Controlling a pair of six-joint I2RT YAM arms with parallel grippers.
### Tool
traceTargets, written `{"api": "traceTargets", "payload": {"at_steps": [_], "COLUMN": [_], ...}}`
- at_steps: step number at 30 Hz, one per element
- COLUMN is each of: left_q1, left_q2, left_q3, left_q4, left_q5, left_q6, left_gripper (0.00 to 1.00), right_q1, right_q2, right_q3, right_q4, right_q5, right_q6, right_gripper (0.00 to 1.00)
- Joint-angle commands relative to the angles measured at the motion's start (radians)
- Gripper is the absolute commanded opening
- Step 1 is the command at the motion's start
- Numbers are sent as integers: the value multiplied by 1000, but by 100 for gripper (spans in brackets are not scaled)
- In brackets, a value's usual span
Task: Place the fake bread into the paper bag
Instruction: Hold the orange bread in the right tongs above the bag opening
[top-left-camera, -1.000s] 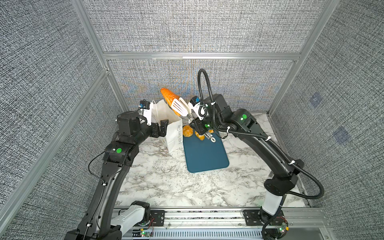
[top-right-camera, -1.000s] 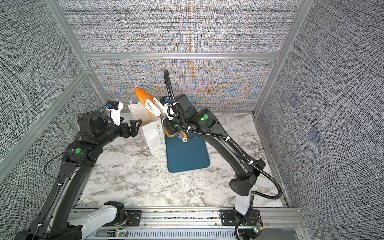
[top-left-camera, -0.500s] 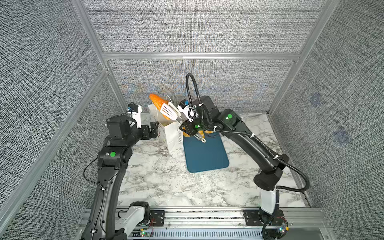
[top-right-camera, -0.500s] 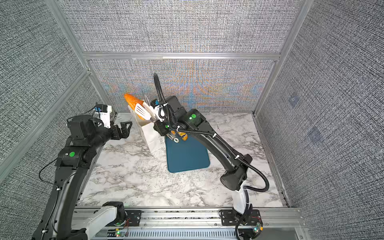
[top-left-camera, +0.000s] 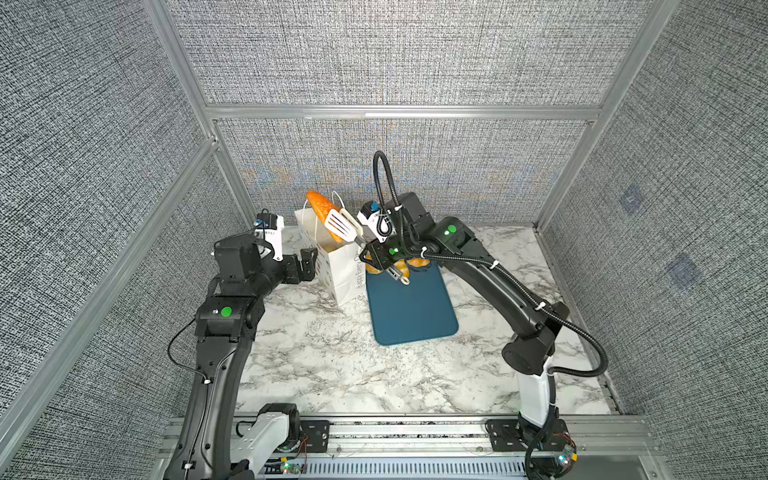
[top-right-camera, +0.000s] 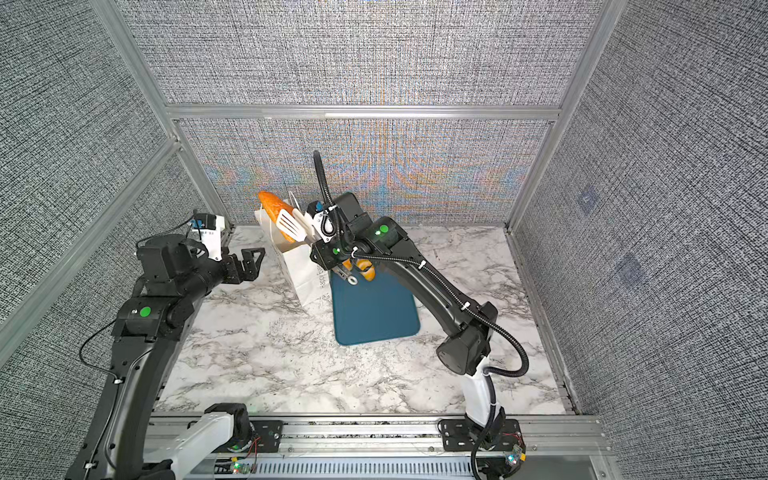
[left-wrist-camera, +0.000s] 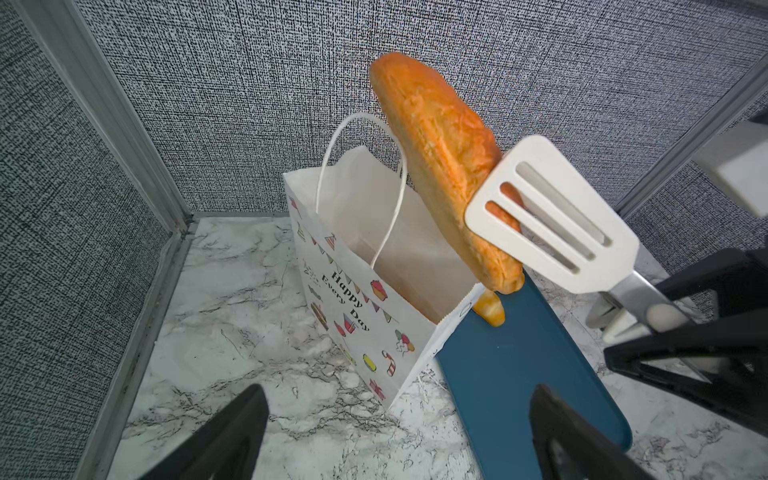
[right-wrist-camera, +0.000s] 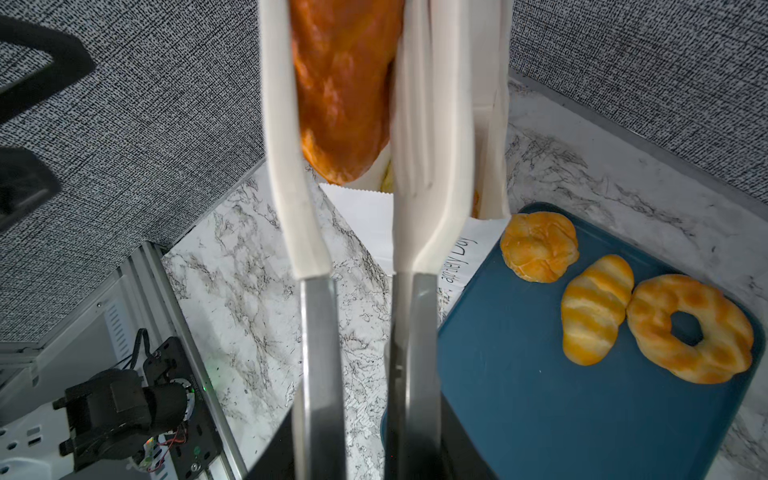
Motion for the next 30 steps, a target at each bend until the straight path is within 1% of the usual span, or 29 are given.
{"api": "traceTargets", "payload": {"at_steps": [1, 10, 13, 23, 30], "left_q1": [1, 1, 2, 1, 1], "left_q2": [-5, -7, -7, -7, -4], "left_q3": [-3, -6, -9, -21, -14], "left_q4": [7, 9, 10, 18, 23], "left_q5": [5, 3, 6, 15, 21], "left_q6": [0, -1, -3, -7, -8], "left_gripper": [99, 99, 99, 99, 99], "right_q1": [-4, -19, -20, -32, -32], "right_q2": [-9, -5, -22, -105, -117], "right_q3": [-15, -36, -44, -145, -171], "right_q4": [76, 83, 92, 184, 194], "right_q5": [-57, -87, -91, -122, -120], "right_q6": [31, 61, 61, 93, 103], "right_gripper": [35, 35, 35, 35, 35]}}
